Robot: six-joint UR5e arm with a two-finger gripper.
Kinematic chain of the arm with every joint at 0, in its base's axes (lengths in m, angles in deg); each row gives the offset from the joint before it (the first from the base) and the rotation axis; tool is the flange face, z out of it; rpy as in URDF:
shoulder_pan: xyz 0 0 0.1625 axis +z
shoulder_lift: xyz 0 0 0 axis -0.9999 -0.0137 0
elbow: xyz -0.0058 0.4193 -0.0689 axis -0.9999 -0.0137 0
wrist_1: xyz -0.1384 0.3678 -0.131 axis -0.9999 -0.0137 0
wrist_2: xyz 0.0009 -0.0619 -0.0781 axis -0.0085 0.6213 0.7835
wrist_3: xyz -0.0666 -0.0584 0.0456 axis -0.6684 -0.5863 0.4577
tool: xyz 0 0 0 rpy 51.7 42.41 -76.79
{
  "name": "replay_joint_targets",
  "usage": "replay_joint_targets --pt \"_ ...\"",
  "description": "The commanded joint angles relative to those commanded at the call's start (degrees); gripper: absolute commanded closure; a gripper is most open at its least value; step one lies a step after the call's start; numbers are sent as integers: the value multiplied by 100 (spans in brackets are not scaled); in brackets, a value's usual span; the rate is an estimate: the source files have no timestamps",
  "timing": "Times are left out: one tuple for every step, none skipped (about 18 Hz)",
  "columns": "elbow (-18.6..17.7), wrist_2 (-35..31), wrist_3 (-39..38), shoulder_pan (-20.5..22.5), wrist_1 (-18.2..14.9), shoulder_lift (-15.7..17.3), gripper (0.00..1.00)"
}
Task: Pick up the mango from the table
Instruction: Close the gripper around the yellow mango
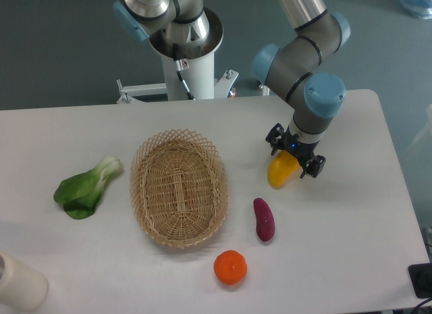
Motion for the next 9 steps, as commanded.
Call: replay_joint_targets --pt "-9 0 0 -9 35 0 0" --pt "-18 0 0 -35 53 -9 0" --pt "-35 0 0 -44 79 -35 0" --pt "-44 0 0 -44 97 -35 0" --pt "-44 0 -9 -44 132 -44 0" --pt "-44 0 -9 -44 158 -53 1" --pt "-44 0 -9 -44 150 -53 10" --pt "-53 0 0 -44 158 -53 23" --pt "-53 0 0 -44 158 -53 33"
